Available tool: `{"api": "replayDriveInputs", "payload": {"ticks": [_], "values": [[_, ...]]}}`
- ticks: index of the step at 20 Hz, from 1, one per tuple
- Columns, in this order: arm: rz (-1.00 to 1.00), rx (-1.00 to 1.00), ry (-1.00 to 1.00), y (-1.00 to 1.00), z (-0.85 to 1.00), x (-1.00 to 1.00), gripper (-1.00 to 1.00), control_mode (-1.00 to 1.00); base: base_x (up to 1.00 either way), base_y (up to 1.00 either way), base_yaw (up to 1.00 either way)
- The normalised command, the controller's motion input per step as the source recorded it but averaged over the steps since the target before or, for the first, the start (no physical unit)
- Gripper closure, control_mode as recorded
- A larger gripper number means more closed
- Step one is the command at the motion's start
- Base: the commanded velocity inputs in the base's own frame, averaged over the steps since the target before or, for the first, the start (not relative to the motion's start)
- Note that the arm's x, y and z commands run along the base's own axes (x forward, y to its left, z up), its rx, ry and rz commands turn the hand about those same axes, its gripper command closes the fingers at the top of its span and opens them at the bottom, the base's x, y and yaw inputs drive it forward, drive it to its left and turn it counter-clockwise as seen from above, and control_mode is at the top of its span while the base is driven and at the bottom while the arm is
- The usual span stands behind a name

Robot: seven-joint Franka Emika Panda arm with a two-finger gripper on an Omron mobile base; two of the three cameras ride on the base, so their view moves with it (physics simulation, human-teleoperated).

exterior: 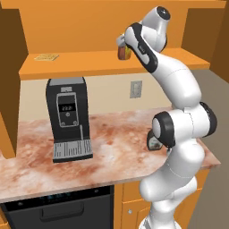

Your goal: Pick the syrup bottle and honey bottle from the cabinet and place them next to the mug.

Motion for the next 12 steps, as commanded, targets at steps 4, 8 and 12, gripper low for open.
{"api": "replayDriveInputs", "payload": {"ticks": [4, 8, 12], "values": [[0.03, 0.0, 0.0, 0.1, 0.0, 0.02, -1.0, -1.0, 0.0, 0.0, 0.0], [0.02, 0.0, 0.0, 0.03, -0.02, 0.07, -1.0, -1.0, 0.0, 0.0, 0.0], [0.0, 0.0, 0.0, 0.0, -0.01, 0.14, -1.0, -1.0, 0.0, 0.0, 0.0]]}}
